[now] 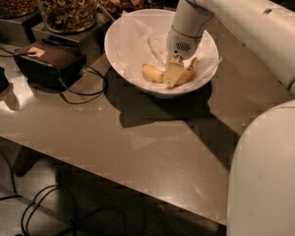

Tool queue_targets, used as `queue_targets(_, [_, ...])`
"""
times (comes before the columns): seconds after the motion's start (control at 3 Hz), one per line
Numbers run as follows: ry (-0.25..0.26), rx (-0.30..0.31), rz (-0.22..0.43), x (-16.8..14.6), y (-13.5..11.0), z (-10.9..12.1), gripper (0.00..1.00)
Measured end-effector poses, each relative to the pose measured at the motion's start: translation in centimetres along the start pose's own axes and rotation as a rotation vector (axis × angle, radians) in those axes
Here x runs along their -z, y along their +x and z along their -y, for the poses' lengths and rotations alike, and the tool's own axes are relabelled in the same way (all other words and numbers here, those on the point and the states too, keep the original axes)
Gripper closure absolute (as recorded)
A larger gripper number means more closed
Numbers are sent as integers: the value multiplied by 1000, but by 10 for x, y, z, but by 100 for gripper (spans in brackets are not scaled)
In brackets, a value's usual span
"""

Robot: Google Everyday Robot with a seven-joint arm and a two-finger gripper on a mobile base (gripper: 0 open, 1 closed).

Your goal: Pick banana from white bowl

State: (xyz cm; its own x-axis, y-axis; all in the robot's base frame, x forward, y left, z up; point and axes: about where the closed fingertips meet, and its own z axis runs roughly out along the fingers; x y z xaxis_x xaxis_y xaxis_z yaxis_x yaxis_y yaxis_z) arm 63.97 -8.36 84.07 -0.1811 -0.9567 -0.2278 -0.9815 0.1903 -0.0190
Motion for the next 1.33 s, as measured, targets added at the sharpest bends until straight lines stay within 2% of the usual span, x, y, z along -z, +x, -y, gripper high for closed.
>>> queue_targets(0.33, [14, 11, -3, 0, -3, 1, 84])
queue_targets(0.67, [14, 11, -3, 0, -3, 1, 100])
queue_targets(1.0, [37, 12, 21, 17, -2, -4, 100])
queue_targets(1.33, [79, 4, 26, 48, 0, -15, 100])
